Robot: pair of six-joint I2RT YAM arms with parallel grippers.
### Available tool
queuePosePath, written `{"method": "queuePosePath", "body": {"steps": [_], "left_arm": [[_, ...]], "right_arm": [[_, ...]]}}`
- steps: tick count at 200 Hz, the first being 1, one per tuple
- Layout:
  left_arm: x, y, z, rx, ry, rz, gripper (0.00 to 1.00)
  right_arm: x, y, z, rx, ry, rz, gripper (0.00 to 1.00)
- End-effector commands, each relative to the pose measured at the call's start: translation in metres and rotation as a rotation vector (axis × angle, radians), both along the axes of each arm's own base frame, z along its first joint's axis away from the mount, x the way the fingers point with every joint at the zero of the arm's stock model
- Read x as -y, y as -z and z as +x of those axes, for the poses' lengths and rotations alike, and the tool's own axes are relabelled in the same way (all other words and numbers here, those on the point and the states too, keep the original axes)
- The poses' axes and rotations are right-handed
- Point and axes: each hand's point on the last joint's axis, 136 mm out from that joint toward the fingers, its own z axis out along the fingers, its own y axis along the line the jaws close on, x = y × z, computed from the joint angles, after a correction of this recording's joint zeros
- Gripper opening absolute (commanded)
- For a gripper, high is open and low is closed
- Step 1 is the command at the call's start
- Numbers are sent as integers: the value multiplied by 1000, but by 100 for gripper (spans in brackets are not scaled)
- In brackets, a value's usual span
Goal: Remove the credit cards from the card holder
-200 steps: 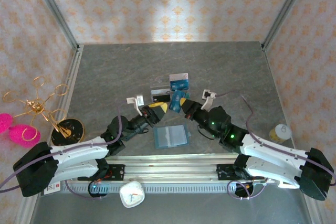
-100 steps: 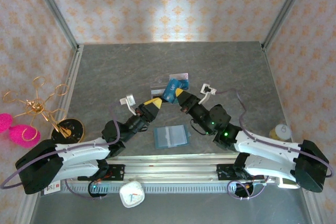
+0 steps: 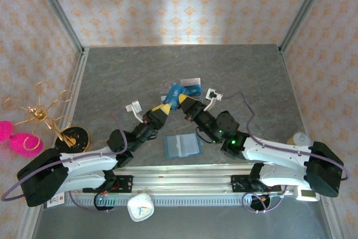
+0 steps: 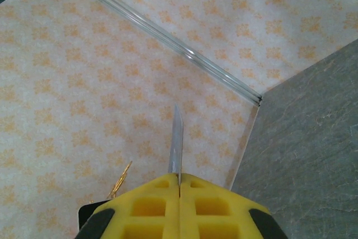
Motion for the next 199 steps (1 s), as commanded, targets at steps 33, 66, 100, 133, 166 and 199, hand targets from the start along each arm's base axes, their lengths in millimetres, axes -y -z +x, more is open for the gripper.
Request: {"method": "queuePosePath", "body": {"steps": [33, 66, 100, 133, 166, 199], "left_arm": [[-22, -22, 7, 60, -73, -16, 6], [-21, -19, 14, 61, -74, 76, 0], [-1, -6, 31, 84, 2, 361, 0], [16, 10, 47, 171, 71, 641, 0], [41, 34, 72, 268, 187, 974, 0], [49, 58, 99, 371, 227, 1215, 0]], "right_arm": [[-16, 26, -15, -13, -98, -92, 0], [-21, 41, -25, -3, -162, -234, 0], [16, 63, -20, -46, -125, -406, 19], [88, 66, -12, -72, 38, -411, 21], [118, 73, -8, -108, 118, -458, 20], [128, 82, 0, -136, 169, -496, 18]]}}
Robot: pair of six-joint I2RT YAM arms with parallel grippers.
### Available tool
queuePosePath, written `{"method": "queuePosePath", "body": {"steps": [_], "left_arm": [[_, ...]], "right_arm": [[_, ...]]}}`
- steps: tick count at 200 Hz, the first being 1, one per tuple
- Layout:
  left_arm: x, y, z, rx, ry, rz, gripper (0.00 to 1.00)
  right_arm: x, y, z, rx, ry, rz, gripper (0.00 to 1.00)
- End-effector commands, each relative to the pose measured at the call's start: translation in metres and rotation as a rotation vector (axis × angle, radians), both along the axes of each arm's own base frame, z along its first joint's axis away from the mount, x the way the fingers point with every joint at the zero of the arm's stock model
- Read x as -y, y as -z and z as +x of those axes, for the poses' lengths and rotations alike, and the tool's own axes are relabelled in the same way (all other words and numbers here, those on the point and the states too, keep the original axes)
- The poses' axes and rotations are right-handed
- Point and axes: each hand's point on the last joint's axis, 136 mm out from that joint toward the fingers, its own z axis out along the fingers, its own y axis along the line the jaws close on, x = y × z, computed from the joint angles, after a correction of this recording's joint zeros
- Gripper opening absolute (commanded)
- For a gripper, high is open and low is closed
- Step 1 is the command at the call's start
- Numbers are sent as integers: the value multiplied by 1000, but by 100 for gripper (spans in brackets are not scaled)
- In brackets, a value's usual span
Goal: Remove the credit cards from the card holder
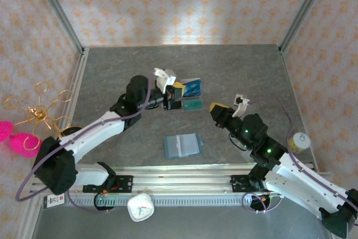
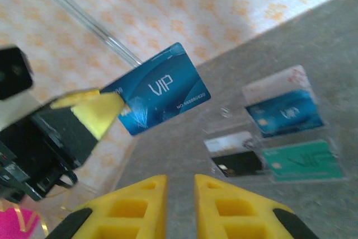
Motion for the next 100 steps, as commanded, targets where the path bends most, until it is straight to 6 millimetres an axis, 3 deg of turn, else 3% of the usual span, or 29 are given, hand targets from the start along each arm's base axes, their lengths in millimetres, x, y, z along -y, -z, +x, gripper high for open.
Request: {"method": "queuePosePath", "body": {"steps": [1, 100], "left_arm": [[-3, 36, 3, 80, 103, 268, 0], [12, 69, 63, 125, 190, 380, 0]], "right_arm": [[12, 23, 5, -46, 50, -94, 18], [64, 36, 52, -93, 249, -86, 14]]}}
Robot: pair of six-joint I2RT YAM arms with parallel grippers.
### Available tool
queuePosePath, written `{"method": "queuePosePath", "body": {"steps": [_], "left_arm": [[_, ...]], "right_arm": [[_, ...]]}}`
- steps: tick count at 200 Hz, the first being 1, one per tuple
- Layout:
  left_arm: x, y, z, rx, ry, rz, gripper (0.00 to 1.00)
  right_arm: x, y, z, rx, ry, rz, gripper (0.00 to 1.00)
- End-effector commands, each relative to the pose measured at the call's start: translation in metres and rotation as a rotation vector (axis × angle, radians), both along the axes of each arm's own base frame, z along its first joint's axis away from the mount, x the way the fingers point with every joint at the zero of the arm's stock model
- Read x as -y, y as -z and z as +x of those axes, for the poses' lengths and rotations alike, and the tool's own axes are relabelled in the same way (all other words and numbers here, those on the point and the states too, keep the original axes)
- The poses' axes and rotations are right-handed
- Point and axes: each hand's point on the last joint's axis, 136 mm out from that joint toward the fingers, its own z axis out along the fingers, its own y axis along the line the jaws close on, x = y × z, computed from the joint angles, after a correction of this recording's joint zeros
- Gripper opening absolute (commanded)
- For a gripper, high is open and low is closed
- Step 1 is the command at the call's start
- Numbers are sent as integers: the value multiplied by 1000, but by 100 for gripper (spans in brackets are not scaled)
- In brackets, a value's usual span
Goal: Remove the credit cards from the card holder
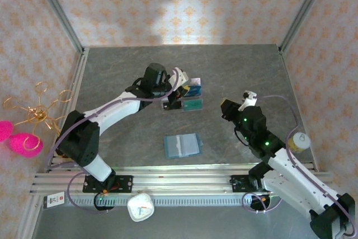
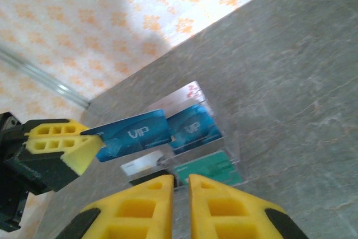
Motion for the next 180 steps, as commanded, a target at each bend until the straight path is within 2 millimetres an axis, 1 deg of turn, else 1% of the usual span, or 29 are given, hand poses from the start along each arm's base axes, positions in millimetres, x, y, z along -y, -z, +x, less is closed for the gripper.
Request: {"method": "queuePosePath", "body": {"steps": [1, 12, 33, 45, 72, 128, 180], "left_arm": [[1, -5, 11, 45, 57, 10, 0], [1, -1, 17, 41, 57, 13, 0], [2, 2, 26, 54, 55, 1, 0], [5, 0, 28, 58, 69, -16, 0], [8, 8, 33, 44, 83, -12, 0], [9, 21, 42, 43, 74, 10, 0], [12, 26, 46, 35, 87, 19, 0]], "right_arm": [[7, 2, 9, 7, 9, 3, 14], [11, 4, 13, 2, 15, 3, 13], [17, 6, 20, -4, 26, 6, 13], [19, 7, 23, -9, 31, 5, 13], [22, 10, 28, -19, 33, 9, 12], [23, 9, 30, -15, 34, 13, 12], [22, 8, 29, -13, 25, 17, 11]]}}
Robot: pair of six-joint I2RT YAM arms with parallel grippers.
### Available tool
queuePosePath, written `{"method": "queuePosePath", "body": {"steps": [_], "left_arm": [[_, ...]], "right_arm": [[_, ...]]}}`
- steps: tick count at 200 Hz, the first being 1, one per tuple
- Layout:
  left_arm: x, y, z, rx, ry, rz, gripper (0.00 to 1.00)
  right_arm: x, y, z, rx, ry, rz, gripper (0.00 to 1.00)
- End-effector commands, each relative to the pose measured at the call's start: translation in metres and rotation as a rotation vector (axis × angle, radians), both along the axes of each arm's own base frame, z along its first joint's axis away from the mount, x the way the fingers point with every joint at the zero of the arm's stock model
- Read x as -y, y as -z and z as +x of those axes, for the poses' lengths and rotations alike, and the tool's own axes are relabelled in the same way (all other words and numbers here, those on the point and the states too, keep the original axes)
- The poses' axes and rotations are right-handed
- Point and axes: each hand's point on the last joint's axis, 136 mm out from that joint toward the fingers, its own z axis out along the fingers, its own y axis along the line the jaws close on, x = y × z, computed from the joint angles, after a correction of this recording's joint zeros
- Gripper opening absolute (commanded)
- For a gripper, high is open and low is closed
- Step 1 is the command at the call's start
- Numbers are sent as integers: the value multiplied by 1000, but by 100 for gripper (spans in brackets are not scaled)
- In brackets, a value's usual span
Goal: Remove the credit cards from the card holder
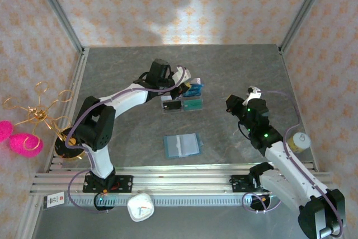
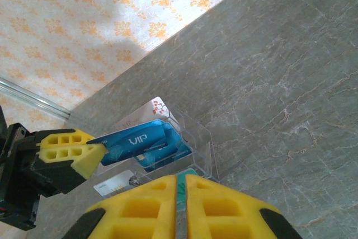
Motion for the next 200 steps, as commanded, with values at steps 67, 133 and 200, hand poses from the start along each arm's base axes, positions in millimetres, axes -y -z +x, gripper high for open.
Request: {"method": "queuePosePath", "body": {"steps": [67, 133, 200], "left_arm": [[6, 2, 10, 24, 73, 58, 0], [-1, 29, 9, -30, 87, 151, 0], [-5, 30, 18, -49, 4, 153, 8]], "right_arm": [[-1, -8, 3, 36, -12, 6, 11], [-2, -7, 3, 30, -20, 5, 11], [-8, -7, 4, 34, -52, 20, 12]]}}
